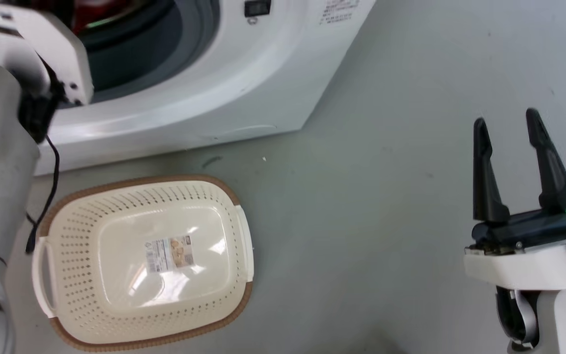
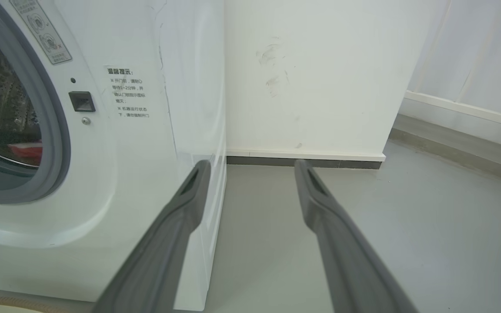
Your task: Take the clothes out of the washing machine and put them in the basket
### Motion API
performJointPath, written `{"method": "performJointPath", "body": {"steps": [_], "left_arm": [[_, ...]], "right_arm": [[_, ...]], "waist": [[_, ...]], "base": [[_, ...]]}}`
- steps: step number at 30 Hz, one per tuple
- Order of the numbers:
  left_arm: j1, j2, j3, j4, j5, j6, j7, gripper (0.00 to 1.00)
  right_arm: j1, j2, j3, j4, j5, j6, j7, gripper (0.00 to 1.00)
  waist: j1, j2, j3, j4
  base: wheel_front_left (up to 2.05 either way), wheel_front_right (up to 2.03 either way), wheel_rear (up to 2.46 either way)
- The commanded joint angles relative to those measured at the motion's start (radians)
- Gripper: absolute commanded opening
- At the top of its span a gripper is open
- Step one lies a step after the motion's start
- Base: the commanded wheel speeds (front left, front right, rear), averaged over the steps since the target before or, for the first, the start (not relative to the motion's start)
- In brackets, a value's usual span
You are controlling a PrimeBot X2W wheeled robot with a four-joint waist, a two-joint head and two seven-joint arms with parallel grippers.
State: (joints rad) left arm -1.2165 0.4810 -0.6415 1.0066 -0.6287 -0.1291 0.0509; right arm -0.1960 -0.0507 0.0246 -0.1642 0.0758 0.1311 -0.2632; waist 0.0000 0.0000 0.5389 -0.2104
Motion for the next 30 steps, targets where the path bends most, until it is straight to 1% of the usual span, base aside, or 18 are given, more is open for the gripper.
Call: {"method": "performJointPath", "body": {"steps": [1, 3, 6, 9, 10, 15, 21, 26, 30], "left_arm": [[0.04, -0.012, -0.017, -0.009, -0.008, 0.0, -0.037, 0.0], [0.06, -0.015, -0.026, -0.012, -0.011, 0.0, -0.057, 0.0], [0.114, -0.022, -0.052, -0.023, -0.014, 0.0, -0.122, 0.0], [0.193, -0.04, -0.082, -0.044, -0.018, 0.0, -0.197, 0.0], [0.193, -0.04, -0.082, -0.044, -0.018, 0.0, -0.197, 0.0], [0.296, -0.052, -0.102, -0.087, -0.018, 0.002, -0.262, 0.0], [0.428, -0.048, -0.121, -0.194, -0.011, 0.035, -0.293, 0.0], [0.567, -0.026, -0.136, -0.326, -0.015, 0.085, -0.298, 0.0], [0.679, -0.003, -0.152, -0.443, -0.025, 0.125, -0.278, 0.0]], "right_arm": [[0.022, 0.001, -0.003, 0.008, -0.011, -0.001, -0.002, 1.0], [0.034, 0.001, -0.003, 0.013, -0.016, -0.001, -0.002, 1.0], [0.065, 0.001, -0.003, 0.026, -0.032, -0.001, -0.002, 1.0], [0.105, 0.001, -0.002, 0.04, -0.044, -0.001, -0.002, 1.0], [0.105, 0.001, -0.002, 0.04, -0.044, -0.001, -0.002, 1.0], [0.152, 0.001, 0.001, 0.054, -0.057, -0.001, -0.002, 1.0], [0.201, 0.001, 0.003, 0.063, -0.065, -0.001, -0.002, 1.0], [0.236, 0.001, -0.001, 0.071, -0.066, -0.001, -0.002, 1.0], [0.258, 0.001, -0.004, 0.076, -0.063, -0.001, -0.002, 1.0]], "waist": [[0.0, 0.0, -0.076, 0.036], [0.0, 0.0, -0.093, 0.042], [0.0, 0.0, -0.148, 0.06], [0.0, 0.0, -0.217, 0.082], [0.0, 0.0, -0.217, 0.082], [0.0, 0.0, -0.3, 0.108], [0.0, 0.0, -0.375, 0.133], [0.0, 0.0, -0.423, 0.148], [0.0, 0.0, -0.45, 0.159]], "base": [[0.0, 0.0, 0.0], [0.0, 0.0, 0.0], [0.0, 0.0, 0.0], [0.0, 0.0, 0.0], [0.0, 0.0, 0.0], [0.0, 0.0, 0.0], [0.0, 0.0, 0.0], [0.0, 0.0, 0.0], [0.0, 0.0, 0.0]]}}
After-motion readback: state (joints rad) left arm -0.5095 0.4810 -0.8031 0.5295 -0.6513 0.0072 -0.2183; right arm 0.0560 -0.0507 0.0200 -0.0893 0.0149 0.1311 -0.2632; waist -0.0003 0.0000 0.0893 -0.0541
